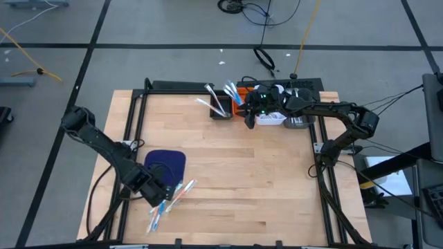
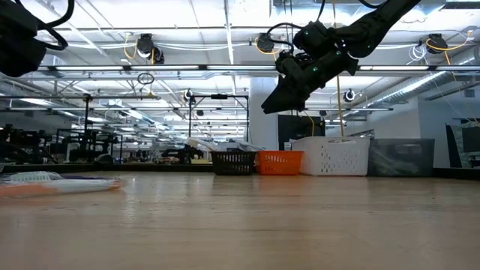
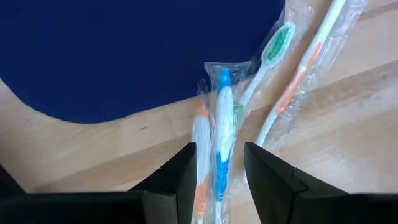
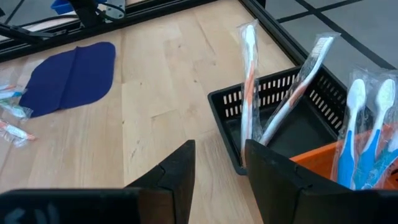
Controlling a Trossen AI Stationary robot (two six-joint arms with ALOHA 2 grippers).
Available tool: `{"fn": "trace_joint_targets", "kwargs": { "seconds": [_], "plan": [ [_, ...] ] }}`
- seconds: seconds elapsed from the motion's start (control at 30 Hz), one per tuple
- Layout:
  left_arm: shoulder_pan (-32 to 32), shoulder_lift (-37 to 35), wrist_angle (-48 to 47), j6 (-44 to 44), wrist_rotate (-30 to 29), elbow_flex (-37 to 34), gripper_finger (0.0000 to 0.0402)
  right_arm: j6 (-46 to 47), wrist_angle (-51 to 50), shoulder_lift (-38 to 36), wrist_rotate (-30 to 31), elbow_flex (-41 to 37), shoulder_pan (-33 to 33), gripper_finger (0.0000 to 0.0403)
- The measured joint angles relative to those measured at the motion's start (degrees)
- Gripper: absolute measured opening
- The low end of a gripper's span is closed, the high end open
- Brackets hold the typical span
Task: Pick & Place Toothbrushes
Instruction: Put the orange toothbrush into the black bin
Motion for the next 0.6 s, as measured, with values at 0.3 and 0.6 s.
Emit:
{"fn": "trace_joint_targets", "kwargs": {
  "seconds": [0.3, 0.6],
  "plan": [
    [-0.3, 5.1, 0.1, 0.3, 2.1, 0.0, 0.0131, -0.1, -0.3, 0.0, 0.0, 0.0, 0.0, 0.0132],
    [-0.2, 6.1, 1.1, 0.9, 3.0, 0.0, 0.0062, -1.1, -0.3, 0.0, 0.0, 0.0, 0.0, 0.0130]
  ]
}}
